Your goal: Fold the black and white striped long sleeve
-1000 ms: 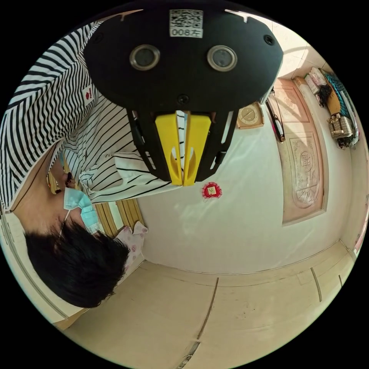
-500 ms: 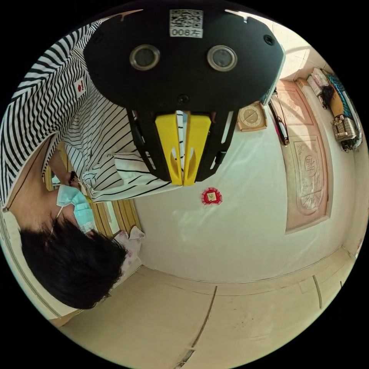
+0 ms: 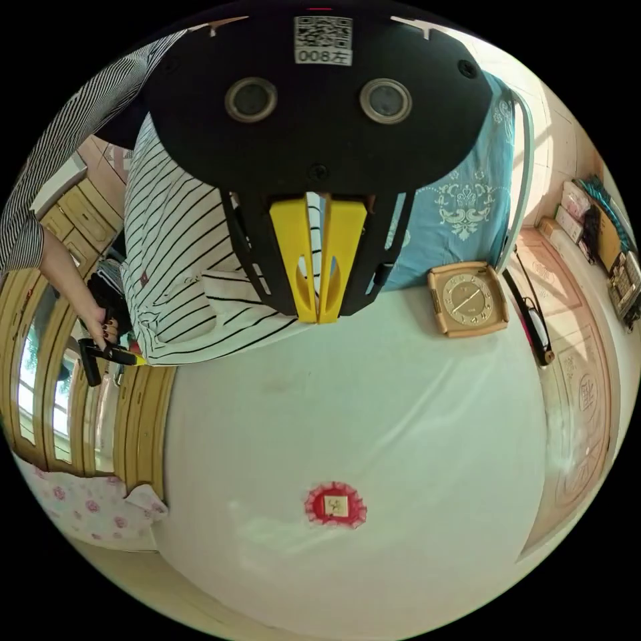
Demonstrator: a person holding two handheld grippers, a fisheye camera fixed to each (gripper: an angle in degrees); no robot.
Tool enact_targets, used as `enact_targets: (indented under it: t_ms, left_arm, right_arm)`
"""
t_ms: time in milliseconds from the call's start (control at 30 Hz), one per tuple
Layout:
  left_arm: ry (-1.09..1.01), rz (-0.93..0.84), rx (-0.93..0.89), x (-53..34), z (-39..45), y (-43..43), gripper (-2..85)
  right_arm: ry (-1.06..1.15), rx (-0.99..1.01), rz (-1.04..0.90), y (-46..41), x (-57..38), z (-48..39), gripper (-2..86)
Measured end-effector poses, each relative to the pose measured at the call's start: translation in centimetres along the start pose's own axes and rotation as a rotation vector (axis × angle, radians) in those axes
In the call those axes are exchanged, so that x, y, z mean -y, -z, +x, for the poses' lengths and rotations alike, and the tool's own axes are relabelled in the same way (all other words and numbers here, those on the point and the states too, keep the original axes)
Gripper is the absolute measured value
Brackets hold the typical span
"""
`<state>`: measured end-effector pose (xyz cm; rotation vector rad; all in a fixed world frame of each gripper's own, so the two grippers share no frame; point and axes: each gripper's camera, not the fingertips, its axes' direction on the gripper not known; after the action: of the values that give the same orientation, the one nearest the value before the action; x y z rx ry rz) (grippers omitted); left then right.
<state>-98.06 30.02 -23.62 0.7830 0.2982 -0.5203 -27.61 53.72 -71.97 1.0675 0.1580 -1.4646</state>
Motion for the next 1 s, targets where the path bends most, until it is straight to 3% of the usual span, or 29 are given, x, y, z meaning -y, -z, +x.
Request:
enact_targets:
  t_ms: [200,300,467,700,1000]
  left_arm:
    - [0.162,-0.415,0.0,-11.3,-2.4,-28.1,0.8]
    - [0.197,-0.508,-0.018,-20.4,-2.5,-34.1,1.1]
    - [0.244,-0.611,-0.11,-36.3,-2.7,-34.8,3.8]
    - [0.41,-0.782,-0.096,-57.2,-0.6,-32.3,8.3]
    - [0.402,-0.887,-0.053,-68.1,2.9,-34.4,2.2]
  right_arm:
    - [-0.291,-0.16,-0.287,-24.4,0.0,12.9,-0.1]
    - [-0.426,-0.192,-0.378,-32.2,-4.7,16.9,-0.2]
    - [-0.529,-0.114,-0.414,-36.3,-13.6,20.0,0.4]
    - [-0.598,-0.208,-0.525,-39.0,-24.5,18.9,5.2]
    - [-0.652,-0.284,-0.718,-50.2,-29.2,16.2,2.3]
